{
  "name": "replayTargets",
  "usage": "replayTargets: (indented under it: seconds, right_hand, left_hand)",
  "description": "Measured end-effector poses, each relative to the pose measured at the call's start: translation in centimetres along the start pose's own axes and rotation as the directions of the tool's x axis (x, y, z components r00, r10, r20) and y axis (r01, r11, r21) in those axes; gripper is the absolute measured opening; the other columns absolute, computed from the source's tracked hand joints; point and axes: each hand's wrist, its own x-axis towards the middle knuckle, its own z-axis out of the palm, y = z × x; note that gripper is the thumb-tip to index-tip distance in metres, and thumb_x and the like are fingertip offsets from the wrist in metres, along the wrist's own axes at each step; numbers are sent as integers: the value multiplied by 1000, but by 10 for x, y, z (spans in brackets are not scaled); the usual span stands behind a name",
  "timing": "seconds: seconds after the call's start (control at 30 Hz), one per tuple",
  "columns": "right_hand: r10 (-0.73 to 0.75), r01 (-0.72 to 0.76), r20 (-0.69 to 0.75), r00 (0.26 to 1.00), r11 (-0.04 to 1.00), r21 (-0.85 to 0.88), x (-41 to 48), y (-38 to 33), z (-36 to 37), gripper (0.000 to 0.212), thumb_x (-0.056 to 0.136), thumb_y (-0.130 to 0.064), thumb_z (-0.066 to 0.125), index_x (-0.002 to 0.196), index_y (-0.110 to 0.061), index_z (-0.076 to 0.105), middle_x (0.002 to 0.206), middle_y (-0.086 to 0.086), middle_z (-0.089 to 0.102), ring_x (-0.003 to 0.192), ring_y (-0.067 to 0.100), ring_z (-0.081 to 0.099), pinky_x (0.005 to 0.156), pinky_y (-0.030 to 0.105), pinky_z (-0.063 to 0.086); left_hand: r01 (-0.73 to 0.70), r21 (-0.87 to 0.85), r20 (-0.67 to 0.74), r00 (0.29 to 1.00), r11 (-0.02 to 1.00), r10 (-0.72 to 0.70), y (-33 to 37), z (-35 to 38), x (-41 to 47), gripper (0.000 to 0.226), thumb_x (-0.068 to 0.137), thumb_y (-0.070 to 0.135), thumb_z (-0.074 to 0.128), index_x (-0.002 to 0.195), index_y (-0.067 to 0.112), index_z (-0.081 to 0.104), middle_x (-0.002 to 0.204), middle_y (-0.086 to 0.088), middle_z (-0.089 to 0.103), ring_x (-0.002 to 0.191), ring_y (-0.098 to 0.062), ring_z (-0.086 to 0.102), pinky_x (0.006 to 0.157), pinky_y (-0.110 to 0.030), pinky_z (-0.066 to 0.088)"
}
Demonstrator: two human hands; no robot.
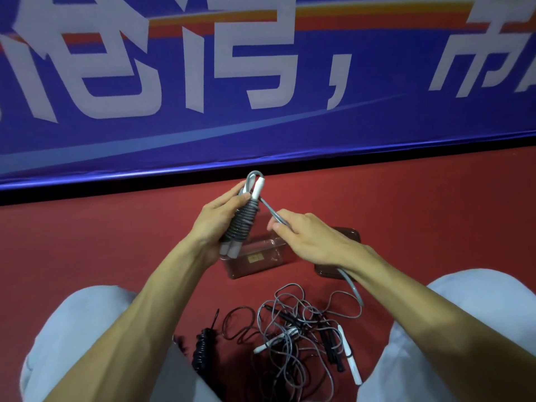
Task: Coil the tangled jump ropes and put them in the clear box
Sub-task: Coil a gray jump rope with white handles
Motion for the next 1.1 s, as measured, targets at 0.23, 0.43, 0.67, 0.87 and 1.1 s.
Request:
replayTargets:
  seconds: [0.23,0.43,0.67,0.87,1.1]
  right_hand:
    - [-21,26,109,994,999,-41,-4,1,-6,20,99,-26,50,117,-17,54,79,1,65,61,9,60,66,29,48]
    - [63,-13,217,974,974,-225,-6,6,-15,8,92,-27,59,91,-19,62,70,-2,65,67,17,64,70,36,55]
    - [-229,267,158,960,919,-290,-10,3,-19,10,95,-17,55,85,-16,55,78,-7,53,78,21,55,71,42,48]
    - [-254,238,-45,966,944,-230,-4,9,-13,16,93,-18,59,103,-25,70,97,-11,68,94,15,61,73,34,50]
    - [-23,55,-344,939,995,83,8,18,-8,15,89,-10,62,88,-17,75,81,-8,72,81,8,65,80,21,49]
  left_hand:
    - [-246,466,-85,944,850,320,-17,-18,17,9,91,36,65,86,34,73,67,17,68,61,-4,55,64,-29,43]
    - [-126,849,-72,934,513,349,-24,-20,20,32,85,54,65,115,41,65,90,7,70,87,-24,64,67,-33,41]
    - [-183,959,142,971,216,194,-25,-10,12,51,82,49,70,131,42,56,125,4,66,115,-28,59,77,-34,43]
    - [-422,889,427,904,178,13,-27,1,3,31,78,42,76,104,52,62,73,11,57,81,-25,58,64,-34,39]
    - [-505,721,542,838,475,69,-27,7,-6,36,74,61,70,109,51,65,81,3,67,74,-17,58,75,-34,48]
